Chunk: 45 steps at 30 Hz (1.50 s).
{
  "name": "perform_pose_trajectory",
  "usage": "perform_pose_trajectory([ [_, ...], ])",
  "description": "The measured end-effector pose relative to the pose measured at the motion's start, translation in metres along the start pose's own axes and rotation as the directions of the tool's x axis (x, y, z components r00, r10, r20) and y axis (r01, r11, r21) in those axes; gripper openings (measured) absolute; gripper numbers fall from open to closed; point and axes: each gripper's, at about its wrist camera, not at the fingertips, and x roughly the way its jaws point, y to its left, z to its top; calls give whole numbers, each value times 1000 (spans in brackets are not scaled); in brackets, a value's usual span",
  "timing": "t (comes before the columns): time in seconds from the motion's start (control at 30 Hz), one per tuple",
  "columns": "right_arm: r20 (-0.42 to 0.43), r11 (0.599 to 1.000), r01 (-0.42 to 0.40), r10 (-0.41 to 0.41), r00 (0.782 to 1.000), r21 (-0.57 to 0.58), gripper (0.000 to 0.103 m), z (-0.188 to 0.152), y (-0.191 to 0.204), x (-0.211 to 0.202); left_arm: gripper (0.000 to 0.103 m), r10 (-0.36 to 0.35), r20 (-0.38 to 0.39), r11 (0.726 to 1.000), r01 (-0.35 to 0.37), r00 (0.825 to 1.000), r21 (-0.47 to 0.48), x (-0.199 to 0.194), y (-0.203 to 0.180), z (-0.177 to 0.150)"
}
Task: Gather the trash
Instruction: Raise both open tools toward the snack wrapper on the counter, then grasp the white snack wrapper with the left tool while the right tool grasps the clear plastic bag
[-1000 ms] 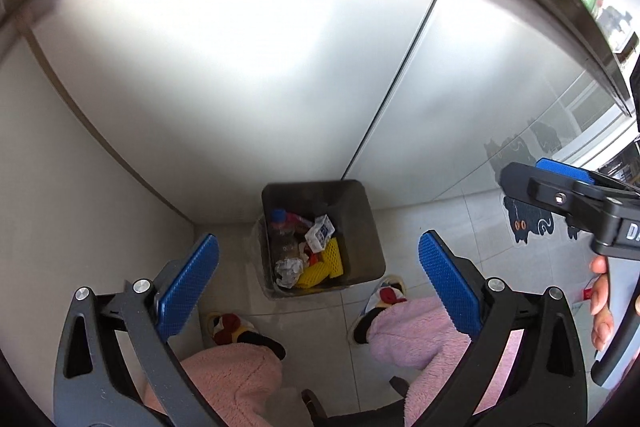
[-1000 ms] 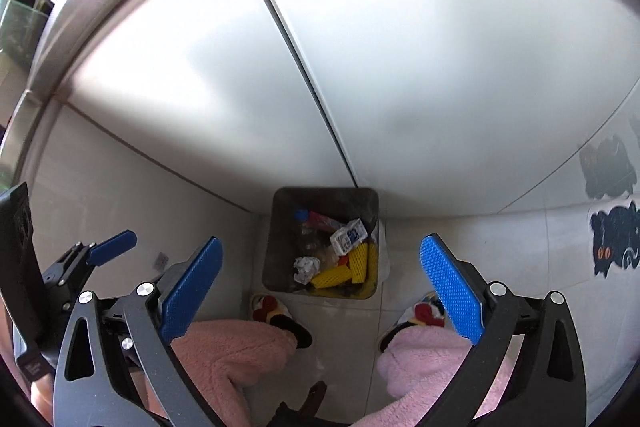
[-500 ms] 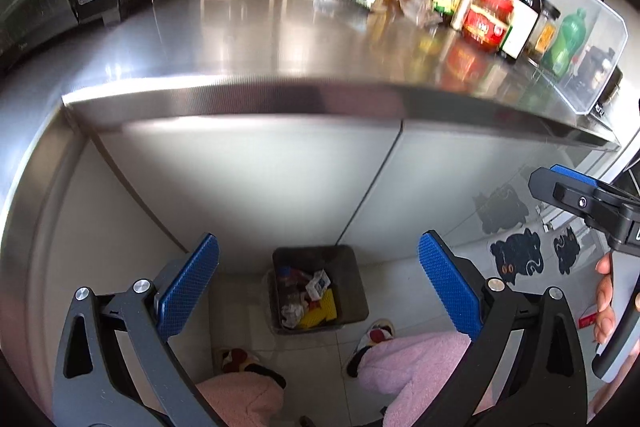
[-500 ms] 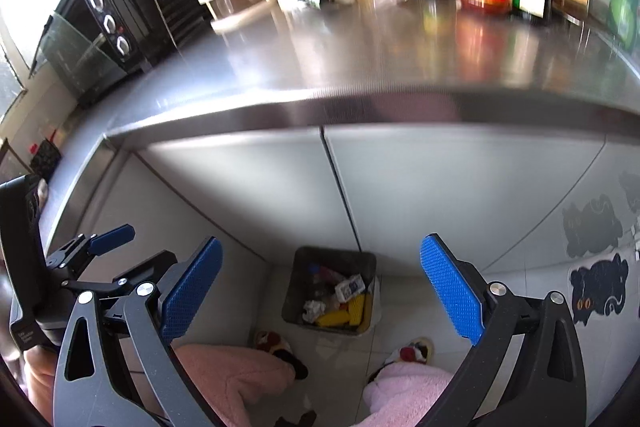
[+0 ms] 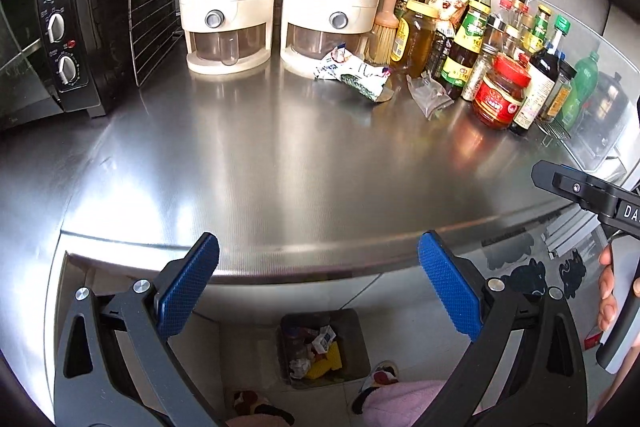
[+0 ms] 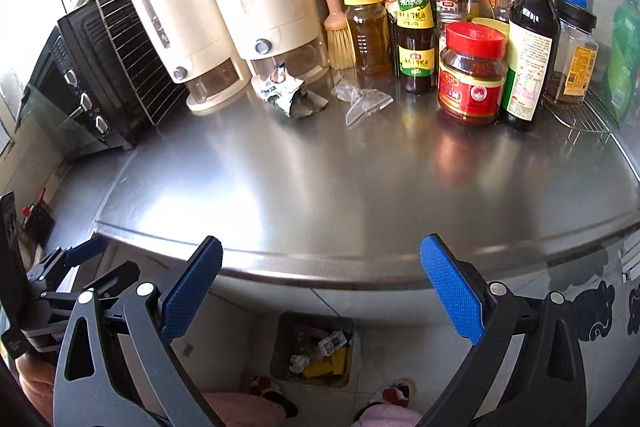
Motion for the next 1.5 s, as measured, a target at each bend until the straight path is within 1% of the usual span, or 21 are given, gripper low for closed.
perform_pose_trajectory([
  [0.2,1,1000,6,-6,1000,12,99,42,-13,30,94,1,-5,1000,-1,1000,-1,33,-6,50],
  [0.27,4,1000,13,-13,1000,10,99,54,-17,40,93,4,-7,1000,-4,1000,0,44,-9,67],
  [0.33,6,999,37,-37,999,-1,98,64,-21,51,88,6,-12,1000,-6,1000,0,56,-12,84],
  [0.37,6,999,46,-45,999,-5,98,69,-24,56,88,5,-16,1000,-5,1000,-1,63,-14,93],
  [0.43,2,998,58,-58,998,-12,91,77,-29,68,86,16,-23,1000,-16,1000,6,75,-17,107],
  [0.47,-3,998,59,-59,998,-18,90,80,-31,73,85,22,-26,1000,-22,999,11,82,-19,114],
  [0.5,-7,998,61,-62,998,-26,88,83,-33,79,82,24,-30,1000,-24,999,8,89,-20,122],
  [0.63,-12,993,81,-82,997,-82,83,92,-31,97,79,28,-54,999,-29,998,-18,118,-25,149],
  [0.73,-13,988,101,-104,995,-115,81,99,-29,110,79,31,-71,999,-32,997,-25,138,-32,162],
  [0.83,-18,988,90,-93,996,-124,80,107,-28,120,79,5,-95,999,-10,995,-51,156,-37,170],
  [0.97,-21,986,93,-97,995,-136,80,116,-27,134,79,6,-125,999,-12,992,-49,178,-45,175],
  [1.1,-45,986,97,-104,994,-136,74,122,-33,149,79,11,-151,998,-19,989,-52,199,-49,178],
  [1.2,-60,987,94,-102,993,-132,72,124,-38,157,79,11,-166,998,-21,986,-55,213,-50,179],
  [1.27,-69,988,88,-97,993,-126,71,126,-41,162,77,6,-173,998,-15,985,-53,220,-52,179],
  [1.3,-74,990,79,-88,993,-121,70,127,-42,165,73,3,-180,999,-12,984,-49,224,-53,179],
  [1.37,-83,990,65,-76,994,-123,66,130,-42,170,69,-1,-187,999,-8,982,-46,229,-55,178],
  [1.4,-87,990,65,-77,993,-129,62,131,-42,173,67,-7,-190,999,-2,982,-44,232,-55,179],
  [1.43,-93,989,64,-77,993,-134,57,132,-41,176,63,-11,-192,999,3,981,-41,234,-56,179],
  [1.47,-100,989,62,-76,992,-138,57,134,-41,179,59,-14,-196,999,6,980,-40,236,-56,179],
  [1.5,-102,988,61,-76,992,-140,57,135,-41,182,41,-21,-205,999,14,978,-39,239,-56,179],
])
